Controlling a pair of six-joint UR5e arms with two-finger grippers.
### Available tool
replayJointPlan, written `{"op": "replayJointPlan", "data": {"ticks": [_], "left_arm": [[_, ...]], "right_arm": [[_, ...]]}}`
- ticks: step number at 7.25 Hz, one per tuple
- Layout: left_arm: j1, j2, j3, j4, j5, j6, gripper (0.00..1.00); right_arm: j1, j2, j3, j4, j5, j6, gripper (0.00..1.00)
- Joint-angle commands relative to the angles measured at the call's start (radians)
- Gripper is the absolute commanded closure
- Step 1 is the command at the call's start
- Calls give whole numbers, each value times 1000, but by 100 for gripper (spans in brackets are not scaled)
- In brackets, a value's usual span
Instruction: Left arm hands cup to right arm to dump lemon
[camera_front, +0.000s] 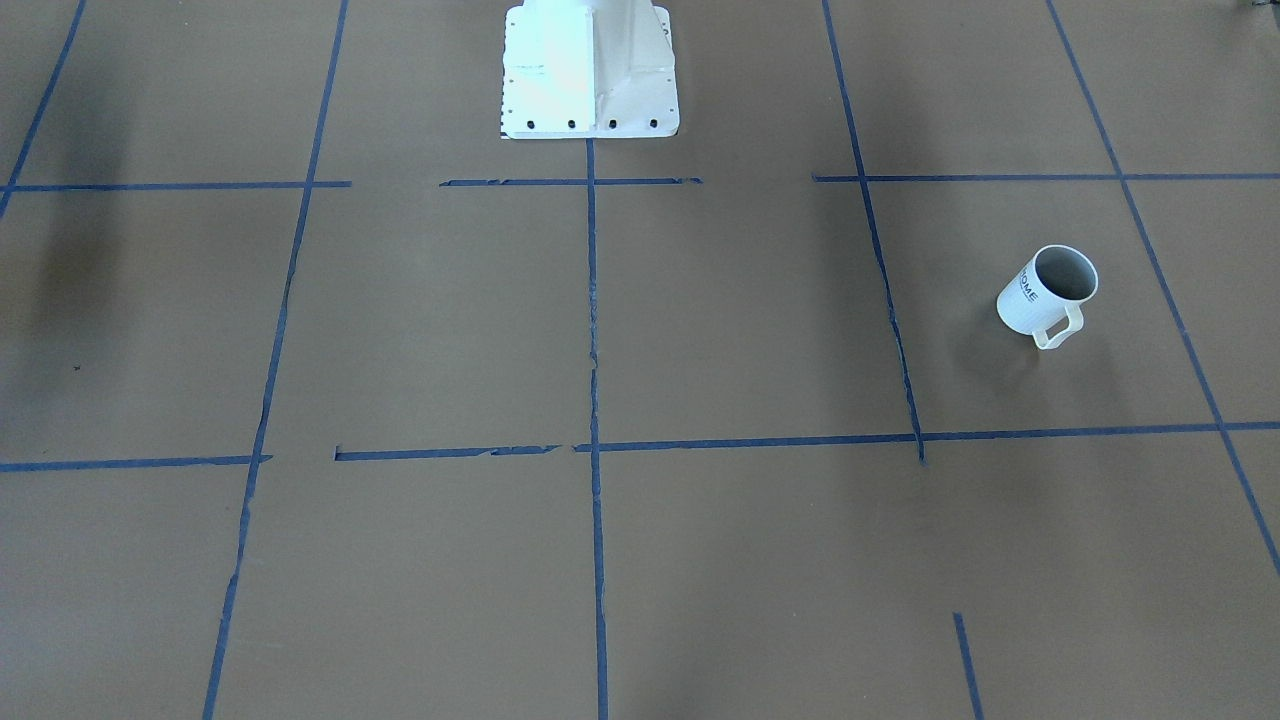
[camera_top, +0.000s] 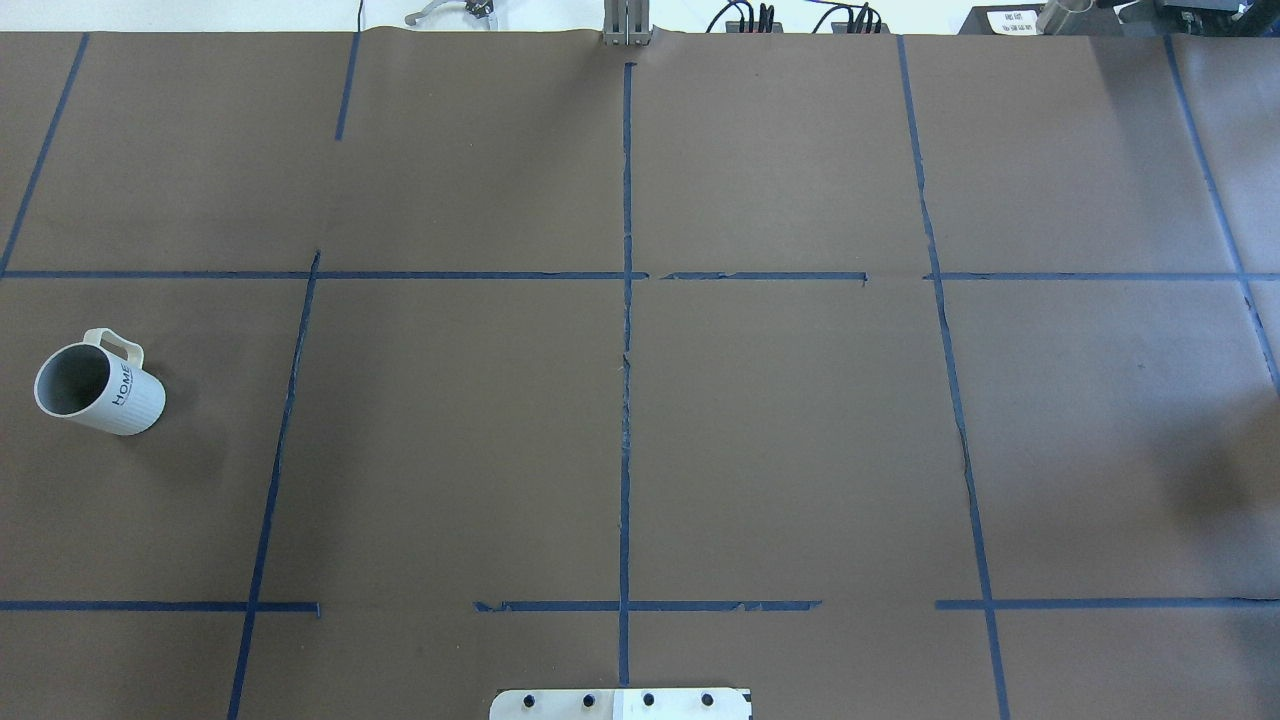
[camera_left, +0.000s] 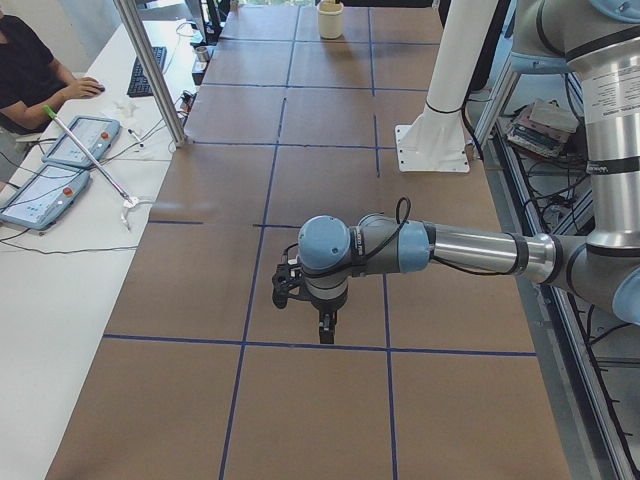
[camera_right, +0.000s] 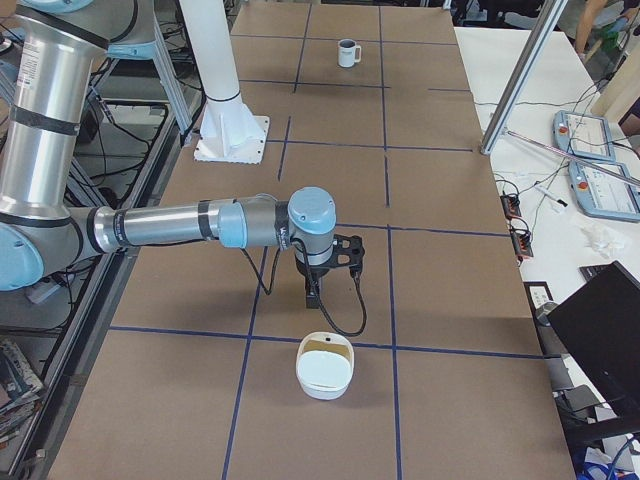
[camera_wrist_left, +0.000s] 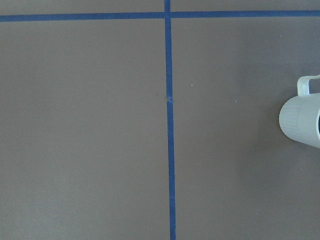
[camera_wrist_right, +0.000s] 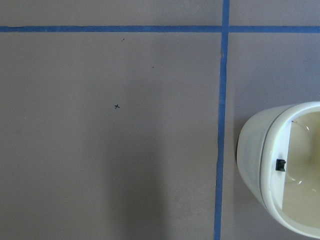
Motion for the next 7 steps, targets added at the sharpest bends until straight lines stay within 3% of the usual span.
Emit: {"op": "replayJointPlan", "data": {"ticks": [1, 5, 7], "left_arm": [[4, 8, -10, -4, 2, 15, 0], [4, 4, -11, -17, -9, 11, 0], [4, 18, -13, -113, -12, 18, 0]], "right_arm": [[0, 1, -1, 1, 4, 0, 0], [0, -1, -2, 11, -11, -3, 0], [0, -1, -2, 14, -11, -2, 0]]}}
